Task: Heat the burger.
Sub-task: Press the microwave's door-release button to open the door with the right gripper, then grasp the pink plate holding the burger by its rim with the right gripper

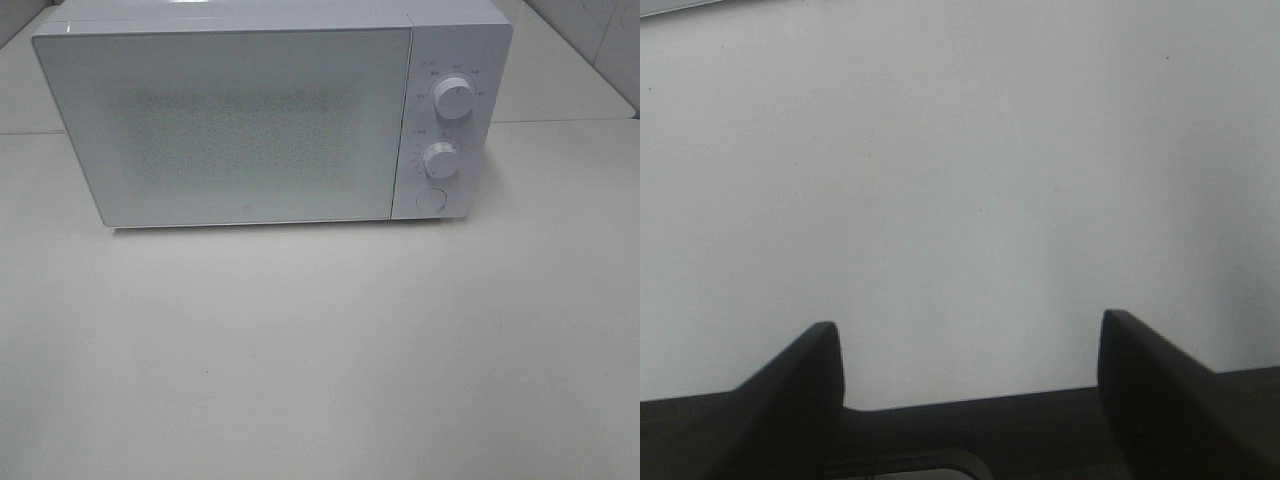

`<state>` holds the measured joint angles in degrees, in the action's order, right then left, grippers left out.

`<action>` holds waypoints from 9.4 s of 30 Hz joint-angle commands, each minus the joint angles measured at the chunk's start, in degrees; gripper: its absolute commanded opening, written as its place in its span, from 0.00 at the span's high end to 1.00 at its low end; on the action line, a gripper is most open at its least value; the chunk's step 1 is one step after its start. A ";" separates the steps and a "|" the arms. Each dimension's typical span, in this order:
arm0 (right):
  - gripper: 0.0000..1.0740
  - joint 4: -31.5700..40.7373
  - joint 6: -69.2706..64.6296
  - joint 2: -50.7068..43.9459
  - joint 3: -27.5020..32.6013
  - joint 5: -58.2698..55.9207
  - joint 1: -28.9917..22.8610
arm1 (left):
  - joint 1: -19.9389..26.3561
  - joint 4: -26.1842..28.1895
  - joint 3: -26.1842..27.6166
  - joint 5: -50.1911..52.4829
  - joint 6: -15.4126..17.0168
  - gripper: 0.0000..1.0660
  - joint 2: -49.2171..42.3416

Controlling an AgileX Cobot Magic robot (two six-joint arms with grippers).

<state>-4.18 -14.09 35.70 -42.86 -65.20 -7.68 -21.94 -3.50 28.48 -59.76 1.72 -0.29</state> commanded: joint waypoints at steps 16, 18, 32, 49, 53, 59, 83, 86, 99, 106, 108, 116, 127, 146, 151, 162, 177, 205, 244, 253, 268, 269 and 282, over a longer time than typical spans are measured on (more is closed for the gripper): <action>0.35 0.17 5.61 -29.34 11.80 4.07 0.34 | 0.17 0.52 -0.11 0.46 0.06 1.00 -1.09; 0.35 0.69 6.82 -30.54 11.92 4.07 0.34 | 0.17 0.52 -0.11 0.46 0.06 1.00 -1.09; 0.43 3.78 11.97 -37.41 13.64 7.33 0.34 | 0.17 0.52 -0.11 0.46 0.00 1.00 -1.09; 0.43 3.61 11.86 -37.41 14.04 7.79 0.34 | 0.17 0.52 -0.11 0.46 0.06 1.00 -1.09; 0.43 3.61 11.86 -37.41 14.04 7.79 0.34 | 0.17 0.52 -0.11 0.46 0.06 1.00 -1.09; 0.43 3.61 11.92 -37.41 14.04 7.79 0.34 | 0.17 0.52 -0.11 0.46 0.06 1.00 -1.09; 0.50 4.18 11.92 -28.59 12.66 18.16 0.34 | 0.17 0.52 -0.11 0.46 0.06 1.00 -1.09; 0.51 4.18 11.92 -24.64 12.66 23.43 0.34 | 0.17 0.52 -0.11 0.46 0.06 1.00 -1.09; 0.72 4.18 11.52 -3.04 12.66 44.92 0.34 | 0.17 0.52 -0.11 0.46 0.06 1.00 -1.09; 0.79 4.18 11.52 6.13 12.66 53.92 0.34 | 0.17 0.52 -0.11 0.46 0.06 1.00 -1.09; 0.79 4.18 11.52 13.24 12.66 59.76 0.34 | 0.17 0.52 -0.11 0.46 0.06 1.00 -1.09; 0.90 4.18 11.52 27.56 12.66 72.48 0.34 | 0.17 0.06 -0.11 0.46 0.06 1.00 -1.09; 1.00 4.18 10.94 43.89 12.66 86.63 -0.57 | 0.17 0.06 -0.11 0.46 -0.06 1.00 -1.09; 1.00 4.18 -7.28 67.04 11.86 108.92 -18.33 | 0.17 0.52 -0.11 0.46 -0.17 1.00 -1.09; 1.00 4.18 -23.03 70.47 11.29 110.64 -18.33 | 0.17 0.52 -0.11 0.46 -0.17 1.00 -1.09; 1.00 7.91 -51.39 76.60 11.17 124.56 -18.33 | 0.17 0.52 -0.11 0.46 -0.17 1.00 -1.09; 1.00 19.94 -54.14 81.59 6.76 124.62 -18.33 | 0.17 0.52 -0.11 0.46 -0.11 1.00 -1.09; 1.00 15.76 -54.83 83.88 2.01 120.72 -14.27 | 0.17 0.52 -0.11 0.46 -0.06 1.00 -1.09; 1.00 17.53 -53.11 86.69 -6.65 125.88 -14.27 | 0.17 0.52 -0.11 0.46 -0.06 1.00 -1.09; 1.00 17.70 -53.00 86.52 -6.88 123.24 -14.27 | 0.17 0.52 -0.11 0.46 -0.06 1.00 -1.09; 0.98 11.97 -53.06 77.18 3.21 112.82 -14.32 | 0.17 0.52 -0.11 0.46 -0.06 1.00 -1.09; 0.98 11.46 -53.00 76.60 4.30 112.82 -14.32 | 0.17 0.52 -0.11 0.46 -0.06 1.00 -1.09; 0.98 -13.12 -27.56 74.31 9.85 119.52 -14.32 | 0.17 0.52 -0.11 0.46 -0.06 1.00 -1.09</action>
<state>-10.31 -51.74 111.15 -33.00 52.25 -22.35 -21.94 -3.55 28.42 -59.76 1.49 -0.29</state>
